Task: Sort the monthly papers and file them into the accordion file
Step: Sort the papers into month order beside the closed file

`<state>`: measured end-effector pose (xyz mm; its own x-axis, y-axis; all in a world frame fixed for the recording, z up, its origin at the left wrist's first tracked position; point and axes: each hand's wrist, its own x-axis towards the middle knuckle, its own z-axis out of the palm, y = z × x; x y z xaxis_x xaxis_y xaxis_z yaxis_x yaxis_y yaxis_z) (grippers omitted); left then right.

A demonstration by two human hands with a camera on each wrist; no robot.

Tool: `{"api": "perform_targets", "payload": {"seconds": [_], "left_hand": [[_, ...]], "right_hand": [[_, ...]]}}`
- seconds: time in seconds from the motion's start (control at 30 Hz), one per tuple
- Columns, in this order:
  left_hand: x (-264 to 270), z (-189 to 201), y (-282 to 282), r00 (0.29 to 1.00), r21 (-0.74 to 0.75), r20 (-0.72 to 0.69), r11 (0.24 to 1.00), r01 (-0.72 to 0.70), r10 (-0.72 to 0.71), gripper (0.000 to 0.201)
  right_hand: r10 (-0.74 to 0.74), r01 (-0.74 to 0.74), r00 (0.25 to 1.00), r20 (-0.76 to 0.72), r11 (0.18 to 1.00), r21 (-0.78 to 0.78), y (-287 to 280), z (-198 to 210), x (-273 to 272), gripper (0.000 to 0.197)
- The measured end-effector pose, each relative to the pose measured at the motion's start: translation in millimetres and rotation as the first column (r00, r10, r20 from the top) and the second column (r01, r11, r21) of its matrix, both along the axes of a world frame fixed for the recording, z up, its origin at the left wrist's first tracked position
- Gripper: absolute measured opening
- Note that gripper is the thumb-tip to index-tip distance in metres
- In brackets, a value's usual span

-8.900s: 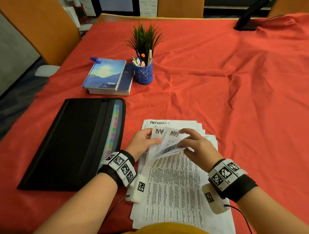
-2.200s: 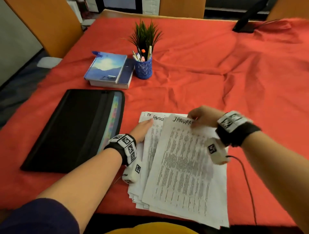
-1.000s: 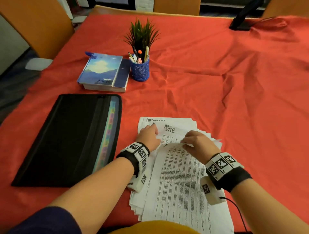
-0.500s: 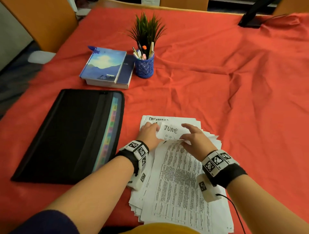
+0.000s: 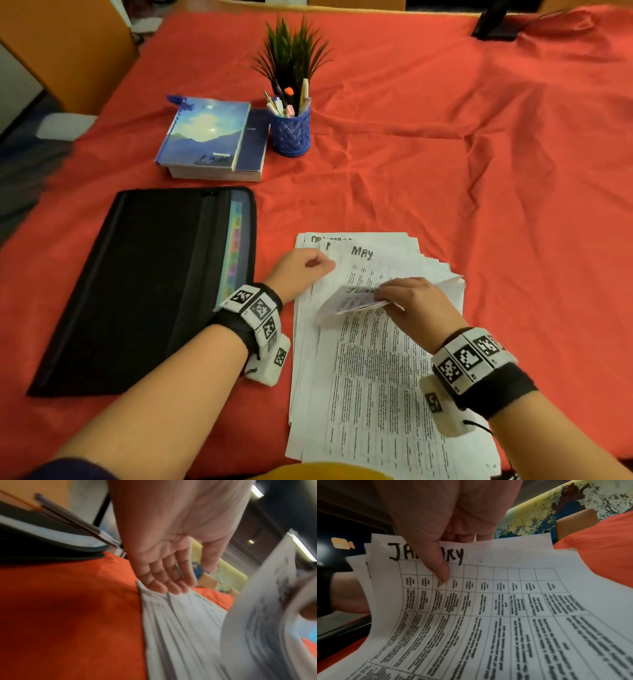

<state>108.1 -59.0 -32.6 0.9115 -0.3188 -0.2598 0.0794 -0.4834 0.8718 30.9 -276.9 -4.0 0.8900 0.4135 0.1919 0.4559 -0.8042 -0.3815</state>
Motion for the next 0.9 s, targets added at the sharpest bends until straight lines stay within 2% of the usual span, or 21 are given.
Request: {"api": "perform_targets", "payload": {"seconds": [0.07, 0.17, 0.23, 0.3, 0.4, 0.47, 0.5, 0.57, 0.6, 0.67, 0.73, 0.83, 0.9], "left_hand": [[5.8, -7.2, -15.0, 0.994, 0.22, 0.068, 0.973, 0.067, -0.084, 0.015], [12.4, -12.8, -33.6, 0.975, 0.461, 0.07, 0.874, 0.156, -0.211, 0.048], [15.8, -12.1, -39.5, 0.955, 0.554, 0.108, 0.815, 0.173, -0.277, 0.049], [16.8, -10.6, -41.3, 0.949, 0.563, 0.102, 0.804, 0.192, -0.298, 0.043], [17.8, -8.9, -36.7, 0.954, 0.543, 0.08, 0.815, 0.201, -0.289, 0.024], [17.6, -8.6, -29.9, 0.966, 0.483, 0.071, 0.855, 0.186, -0.25, 0.016], [16.5, -8.2, -26.2, 0.979, 0.395, 0.055, 0.905, 0.159, -0.195, 0.015], [13.6, -6.3, -18.7, 0.999, 0.105, -0.04, 0.994, 0.011, -0.007, 0.013], [11.1, -3.9, -15.1, 0.991, -0.038, -0.097, 0.995, -0.094, 0.09, 0.011], [4.4, 0.8, -9.9, 0.965, -0.172, -0.153, 0.956, -0.239, 0.214, 0.015], [-0.9, 3.7, -8.1, 0.963, -0.173, -0.138, 0.952, -0.252, 0.23, 0.017], [-7.4, 3.2, -11.5, 0.972, -0.165, -0.177, 0.969, -0.184, 0.154, 0.014], [-8.7, 0.1, -12.5, 0.973, -0.156, -0.21, 0.98, -0.127, 0.093, 0.021]], "right_hand": [[-0.028, 0.028, 1.0, -0.009, 1.0, 0.001, -0.8, 0.2, -2.2, 0.021], [-0.057, 0.057, 0.998, -0.005, 0.998, 0.007, -2.4, 1.8, -3.8, 0.021], [-0.067, 0.067, 0.998, -0.002, 0.998, 0.007, -4.5, 2.0, -4.2, 0.021], [-0.064, 0.064, 0.998, -0.005, 0.998, 0.014, -6.9, 2.1, -5.2, 0.018], [-0.064, 0.063, 0.998, 0.011, 0.997, 0.043, -13.0, 4.4, -7.7, 0.011], [-0.085, 0.084, 0.996, 0.015, 0.995, 0.06, -18.4, 3.6, -9.4, 0.013], [-0.098, 0.097, 0.995, 0.009, 0.993, 0.066, -20.8, 2.0, -9.9, 0.017], [-0.119, 0.12, 0.993, -0.009, 0.991, 0.066, -23.2, -1.9, -9.9, 0.02], [-0.121, 0.122, 0.993, -0.016, 0.99, 0.066, -23.3, -3.5, -9.2, 0.02], [-0.114, 0.115, 0.993, -0.023, 0.991, 0.07, -21.2, -5.1, -7.3, 0.021], [-0.109, 0.111, 0.994, -0.029, 0.991, 0.073, -18.8, -4.7, -4.0, 0.019], [-0.11, 0.113, 0.993, -0.045, 0.99, 0.085, -17.0, -3.3, 2.3, 0.017], [-0.09, 0.094, 0.994, -0.062, 0.993, 0.073, -16.4, -2.5, 5.9, 0.017]]}}
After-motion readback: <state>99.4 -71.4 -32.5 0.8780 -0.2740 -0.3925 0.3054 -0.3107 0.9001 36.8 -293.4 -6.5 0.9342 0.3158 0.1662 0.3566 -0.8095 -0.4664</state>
